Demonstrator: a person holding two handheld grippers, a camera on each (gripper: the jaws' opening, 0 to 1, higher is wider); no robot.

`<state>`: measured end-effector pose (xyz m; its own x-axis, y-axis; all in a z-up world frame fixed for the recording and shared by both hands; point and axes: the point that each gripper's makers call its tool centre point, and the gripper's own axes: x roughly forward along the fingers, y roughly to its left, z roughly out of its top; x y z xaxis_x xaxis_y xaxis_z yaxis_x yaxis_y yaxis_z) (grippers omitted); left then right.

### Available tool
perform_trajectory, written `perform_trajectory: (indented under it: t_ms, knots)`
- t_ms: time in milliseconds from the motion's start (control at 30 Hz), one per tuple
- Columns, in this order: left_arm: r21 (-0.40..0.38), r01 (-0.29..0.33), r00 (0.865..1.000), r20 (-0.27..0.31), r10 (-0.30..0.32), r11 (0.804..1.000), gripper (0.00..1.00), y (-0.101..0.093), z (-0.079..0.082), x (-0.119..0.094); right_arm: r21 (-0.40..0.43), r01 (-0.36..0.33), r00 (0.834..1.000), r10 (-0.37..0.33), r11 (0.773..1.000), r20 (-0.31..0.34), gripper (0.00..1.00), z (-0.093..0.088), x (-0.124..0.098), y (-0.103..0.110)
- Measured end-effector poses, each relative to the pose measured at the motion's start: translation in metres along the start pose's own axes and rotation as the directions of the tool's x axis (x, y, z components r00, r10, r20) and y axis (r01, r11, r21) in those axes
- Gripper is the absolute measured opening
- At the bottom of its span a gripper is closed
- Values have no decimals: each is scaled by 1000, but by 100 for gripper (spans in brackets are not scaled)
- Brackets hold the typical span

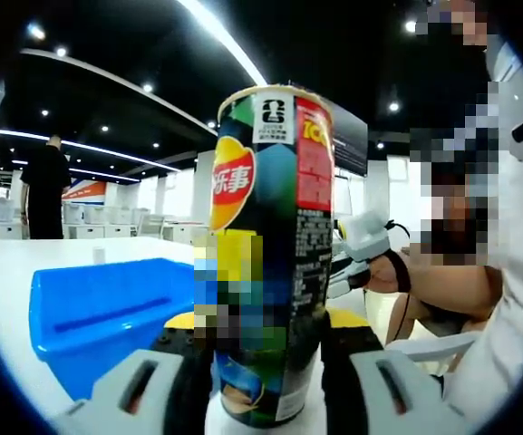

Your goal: Open the lid of the chip container on the table, take out the chips, place them into the box in front of the container, and close the lid

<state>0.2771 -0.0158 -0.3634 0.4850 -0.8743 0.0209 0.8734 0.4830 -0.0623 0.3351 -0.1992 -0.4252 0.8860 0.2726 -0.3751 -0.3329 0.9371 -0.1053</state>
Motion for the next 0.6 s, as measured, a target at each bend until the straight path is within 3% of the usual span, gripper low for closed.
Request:
perform_trajectory:
  t_ms: [333, 600]
  knots:
    - [-7, 1, 1000, 1, -1, 1000, 48, 0, 0, 0, -5, -21, 998, 21, 1000, -67, 49, -18, -1, 3]
    - [-17, -1, 1000, 11, 1, 1000, 48, 0, 0, 0, 16, -34, 997, 35, 999, -75, 53, -15, -11, 6]
